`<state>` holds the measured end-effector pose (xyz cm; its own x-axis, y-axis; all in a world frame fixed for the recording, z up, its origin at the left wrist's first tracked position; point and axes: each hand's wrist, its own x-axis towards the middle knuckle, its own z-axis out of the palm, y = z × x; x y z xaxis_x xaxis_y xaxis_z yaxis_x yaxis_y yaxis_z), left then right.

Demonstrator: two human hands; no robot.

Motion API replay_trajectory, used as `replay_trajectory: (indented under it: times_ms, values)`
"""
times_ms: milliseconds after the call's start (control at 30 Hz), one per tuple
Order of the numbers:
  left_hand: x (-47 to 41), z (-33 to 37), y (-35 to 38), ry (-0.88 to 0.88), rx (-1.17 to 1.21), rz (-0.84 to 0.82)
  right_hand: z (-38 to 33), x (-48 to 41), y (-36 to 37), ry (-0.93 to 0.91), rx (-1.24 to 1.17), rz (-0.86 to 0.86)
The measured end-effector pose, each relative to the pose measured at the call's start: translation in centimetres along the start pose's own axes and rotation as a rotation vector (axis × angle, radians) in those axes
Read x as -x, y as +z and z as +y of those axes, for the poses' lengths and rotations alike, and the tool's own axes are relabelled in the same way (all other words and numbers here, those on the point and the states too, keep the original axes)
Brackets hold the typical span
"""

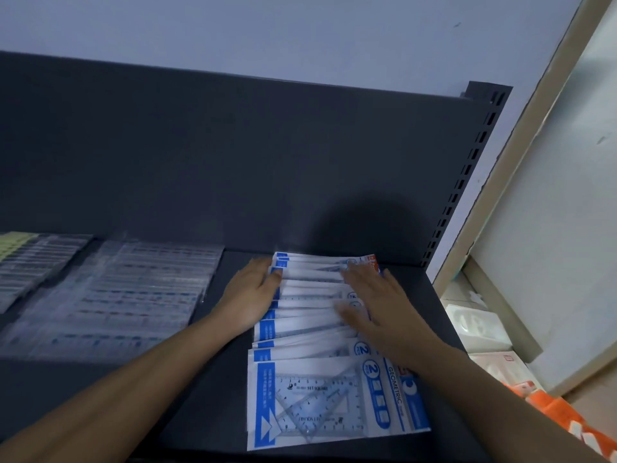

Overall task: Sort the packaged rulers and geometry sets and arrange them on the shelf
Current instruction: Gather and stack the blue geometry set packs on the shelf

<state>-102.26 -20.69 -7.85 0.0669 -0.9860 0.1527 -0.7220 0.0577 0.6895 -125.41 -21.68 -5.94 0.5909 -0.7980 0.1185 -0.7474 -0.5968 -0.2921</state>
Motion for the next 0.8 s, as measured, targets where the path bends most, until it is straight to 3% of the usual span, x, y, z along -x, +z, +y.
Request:
replay_trajectory:
  times_ms: [100,233,400,667,800]
  values:
    - [3.0,0.0,0.0,0.064,0.081,-0.045,-0.2,2.2,0.2,-0.289,0.09,-0.213]
    - [5.5,0.6,-1.5,0.342,-0.233,0.136,-0.5,3.2,1.3,-0.304,0.149,-0.206]
    - [6.4,2.5,-2.8,0.131,-0.541,-0.187,-1.2,3.5,1.9,-0.247,0.168,-0.195]
    - [6.1,3.7,-3.0,-0.028,-0.61,-0.393,-1.6,3.7,2.1,-0.214,0.174,-0.214]
    - [5.5,3.2,-3.0,-0.119,-0.468,-0.41,-1.8,3.7,2.2,-0.197,0.16,-0.209]
